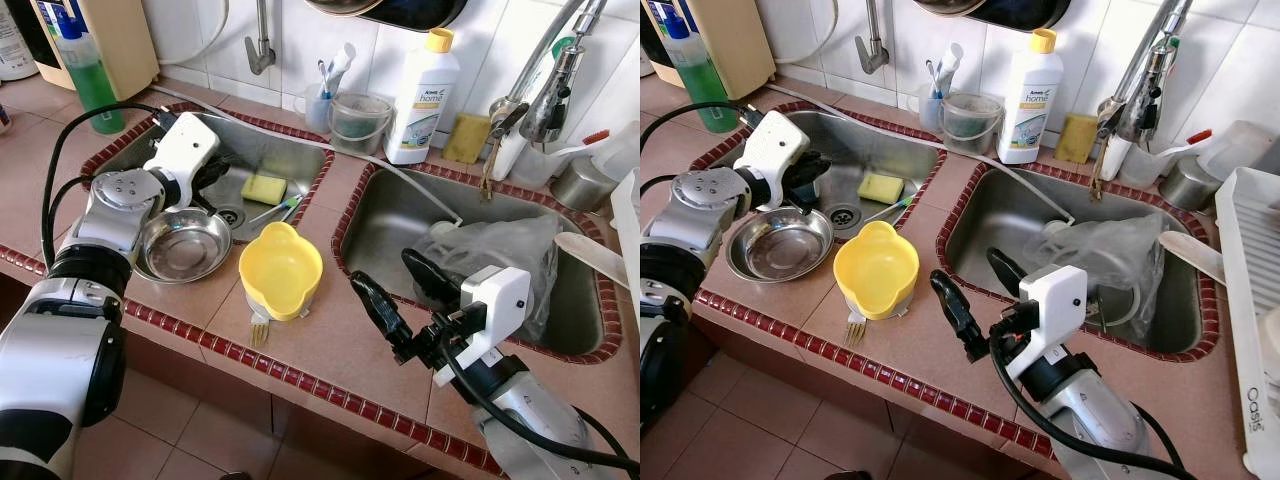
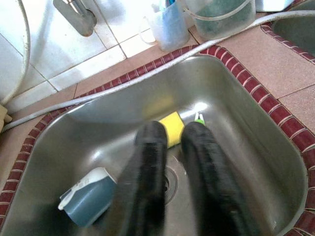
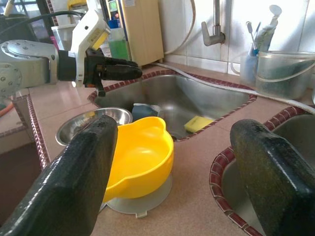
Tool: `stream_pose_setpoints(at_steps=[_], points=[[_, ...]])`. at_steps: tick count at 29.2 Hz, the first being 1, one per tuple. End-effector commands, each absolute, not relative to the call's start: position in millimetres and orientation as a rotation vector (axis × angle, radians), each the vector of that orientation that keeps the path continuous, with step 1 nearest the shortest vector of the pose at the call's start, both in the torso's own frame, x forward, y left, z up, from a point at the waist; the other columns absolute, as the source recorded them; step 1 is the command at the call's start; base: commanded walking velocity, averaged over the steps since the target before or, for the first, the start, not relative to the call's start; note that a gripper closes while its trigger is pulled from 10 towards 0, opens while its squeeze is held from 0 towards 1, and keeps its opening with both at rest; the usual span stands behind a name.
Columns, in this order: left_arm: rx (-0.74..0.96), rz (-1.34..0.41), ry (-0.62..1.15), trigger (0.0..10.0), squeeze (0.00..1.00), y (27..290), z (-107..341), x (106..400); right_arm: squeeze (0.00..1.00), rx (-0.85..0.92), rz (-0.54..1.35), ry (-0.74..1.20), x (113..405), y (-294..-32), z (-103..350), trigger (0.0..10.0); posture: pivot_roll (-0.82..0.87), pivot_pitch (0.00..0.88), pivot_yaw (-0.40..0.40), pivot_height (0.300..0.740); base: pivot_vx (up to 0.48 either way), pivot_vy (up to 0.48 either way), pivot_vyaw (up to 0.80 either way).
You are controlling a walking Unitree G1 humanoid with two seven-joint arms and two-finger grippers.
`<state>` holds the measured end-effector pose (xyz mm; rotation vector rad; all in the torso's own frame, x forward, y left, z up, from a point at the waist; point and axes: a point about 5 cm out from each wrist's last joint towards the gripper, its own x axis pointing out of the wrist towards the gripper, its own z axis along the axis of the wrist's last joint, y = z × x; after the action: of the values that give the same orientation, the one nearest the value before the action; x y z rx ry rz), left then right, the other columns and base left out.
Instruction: Kitchen organization
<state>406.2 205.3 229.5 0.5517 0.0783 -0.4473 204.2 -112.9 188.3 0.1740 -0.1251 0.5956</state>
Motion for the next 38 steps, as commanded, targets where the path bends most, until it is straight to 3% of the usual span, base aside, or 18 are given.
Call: stream_pose_setpoints(at_steps=[1,17,35,36,37,38], points=[[0.554,-0.459,0.073,10.0,1.00,203,238,408,0.00,0.171,0.590,-0.142,203,-114,193,10.0,-0.03,0.126,0.006,0.740,0.000,0.000,0.00],[0.558,-0.446,0.104,10.0,1.00,212,237,407,0.00,0.173,0.600,-0.140,205,-112,192,10.0,-0.01,0.134,0.000,0.740,0.000,0.000,0.00],[0.499,-0.249,0.284,10.0,0.98,266,215,393,0.00,0.141,0.664,-0.133,208,-108,191,10.0,0.02,0.123,-0.036,0.740,0.000,0.000,0.00],[0.486,-0.241,0.292,10.0,0.74,269,213,391,0.00,0.133,0.674,-0.132,208,-107,191,10.0,0.02,0.121,-0.040,0.740,0.000,0.000,0.00],[0.480,-0.238,0.297,10.0,0.74,271,213,391,0.00,0.130,0.679,-0.132,208,-107,191,10.0,0.02,0.121,-0.040,0.740,0.000,0.000,0.00],[0.474,-0.235,0.299,10.0,0.50,272,212,390,0.00,0.124,0.684,-0.132,208,-107,191,10.0,0.02,0.118,-0.044,0.740,0.000,0.000,0.00]])
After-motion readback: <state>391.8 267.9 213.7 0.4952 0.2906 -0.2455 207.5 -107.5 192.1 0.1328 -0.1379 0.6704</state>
